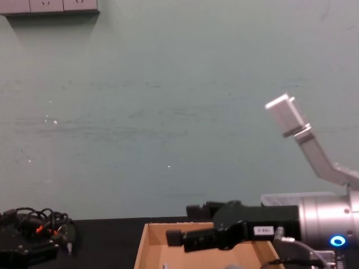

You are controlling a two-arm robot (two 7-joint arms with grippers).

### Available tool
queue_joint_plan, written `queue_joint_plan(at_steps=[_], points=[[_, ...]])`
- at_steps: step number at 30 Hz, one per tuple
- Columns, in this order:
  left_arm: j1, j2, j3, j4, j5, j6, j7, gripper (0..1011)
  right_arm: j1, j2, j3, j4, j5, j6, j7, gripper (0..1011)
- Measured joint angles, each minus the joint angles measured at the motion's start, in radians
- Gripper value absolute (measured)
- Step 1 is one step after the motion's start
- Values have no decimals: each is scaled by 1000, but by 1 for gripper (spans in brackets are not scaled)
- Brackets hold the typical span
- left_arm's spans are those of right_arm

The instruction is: Use one hand to pick up the angle iron from the table and place it into the box.

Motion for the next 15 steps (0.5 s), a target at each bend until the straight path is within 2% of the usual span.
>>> queue_joint_plan(at_steps=[7, 9, 15], points=[[0, 0, 0, 0, 0, 0, 0, 1000, -73, 58, 32, -128, 27, 20, -50, 1000], [0, 0, 0, 0, 0, 0, 0, 1000, -111, 92, 45, -186, 39, 32, -74, 1000], [0, 0, 0, 0, 0, 0, 0, 1000, -163, 140, 64, -252, 51, 48, -110, 1000]])
